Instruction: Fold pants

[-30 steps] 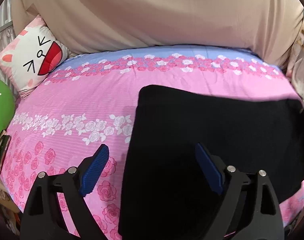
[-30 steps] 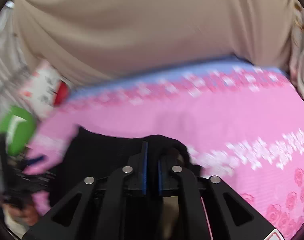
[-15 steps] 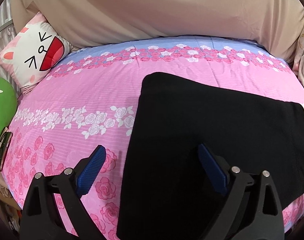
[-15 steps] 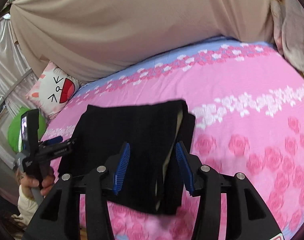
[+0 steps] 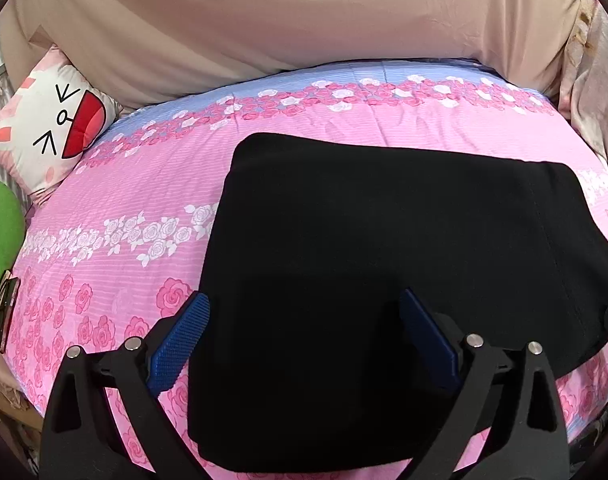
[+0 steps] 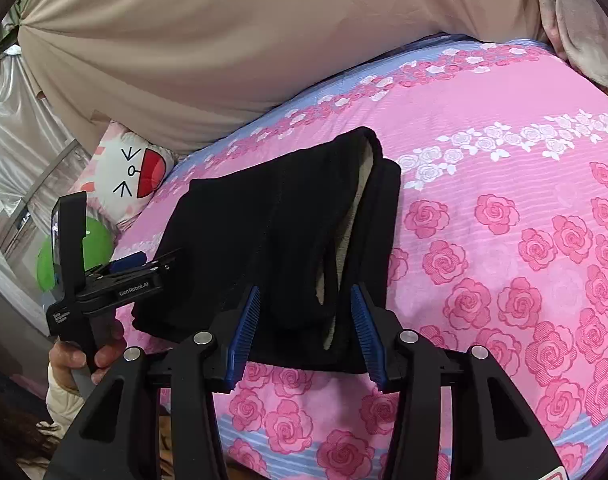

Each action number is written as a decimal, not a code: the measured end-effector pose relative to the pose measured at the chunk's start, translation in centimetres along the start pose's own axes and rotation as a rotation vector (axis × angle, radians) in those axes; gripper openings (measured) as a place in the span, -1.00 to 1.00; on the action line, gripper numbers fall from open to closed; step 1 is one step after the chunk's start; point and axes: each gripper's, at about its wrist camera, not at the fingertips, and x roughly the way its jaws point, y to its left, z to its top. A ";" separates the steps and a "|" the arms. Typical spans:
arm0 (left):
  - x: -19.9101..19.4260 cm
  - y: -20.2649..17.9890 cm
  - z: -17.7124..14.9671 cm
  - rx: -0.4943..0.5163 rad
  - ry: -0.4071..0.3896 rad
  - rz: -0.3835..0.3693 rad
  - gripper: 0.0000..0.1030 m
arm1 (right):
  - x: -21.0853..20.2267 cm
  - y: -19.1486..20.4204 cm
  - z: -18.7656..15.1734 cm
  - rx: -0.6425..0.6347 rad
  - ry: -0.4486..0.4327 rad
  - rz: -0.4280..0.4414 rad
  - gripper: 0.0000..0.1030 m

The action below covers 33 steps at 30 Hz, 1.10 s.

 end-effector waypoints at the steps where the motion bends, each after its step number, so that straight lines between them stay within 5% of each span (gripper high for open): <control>1: -0.2 -0.1 -0.1 0.003 -0.001 -0.003 0.82 | 0.0 0.0 0.0 -0.002 -0.002 0.004 -0.11; 3: -0.8 -0.4 -0.3 0.013 -0.007 -0.025 0.82 | -0.1 0.0 0.1 -0.004 -0.008 0.013 -0.18; 4: -1.1 -0.6 -0.5 0.020 -0.012 -0.042 0.82 | -0.2 0.1 0.2 -0.014 -0.012 0.015 -0.46; 7: -2.6 -2.3 -1.1 0.084 -0.036 -0.142 0.84 | -0.5 -0.1 0.8 -0.011 -0.014 0.046 -0.76; 12: -4.6 -7.3 -1.9 0.215 -0.076 -0.258 0.86 | -1.2 1.1 2.7 -0.055 -0.029 0.113 -0.80; 15: -4.1 -10.3 -1.7 0.278 -0.120 -0.223 0.83 | -1.1 2.6 3.8 -0.083 -0.034 0.167 -0.80; 17: -3.6 -11.0 -1.1 0.279 -0.141 -0.227 0.53 | -0.9 3.4 4.5 -0.108 -0.030 0.171 -0.78; 19: -2.2 -10.5 0.1 0.224 -0.078 -0.293 -0.77 | -0.4 3.7 4.9 -0.124 -0.008 0.181 -0.70; 20: -1.3 -10.2 0.6 0.190 -0.045 -0.304 -1.00 | -0.3 3.5 5.1 -0.118 -0.005 0.201 -0.70; 25: 0.0 -7.4 2.5 0.055 -0.048 -0.299 -1.00 | -1.5 1.5 5.1 -0.086 -0.041 0.132 -0.41; 30: -2.2 -6.8 2.5 0.103 -0.084 -0.339 -0.96 | -0.9 0.0 4.8 -0.059 -0.004 0.101 -0.41; 32: -3.4 -7.8 1.5 0.172 -0.094 -0.364 -0.57 | 0.0 0.2 4.6 -0.077 0.021 0.064 -0.40; 33: -4.0 -8.5 0.7 0.209 -0.097 -0.380 0.14 | 0.3 0.1 4.5 -0.075 0.031 0.061 -0.35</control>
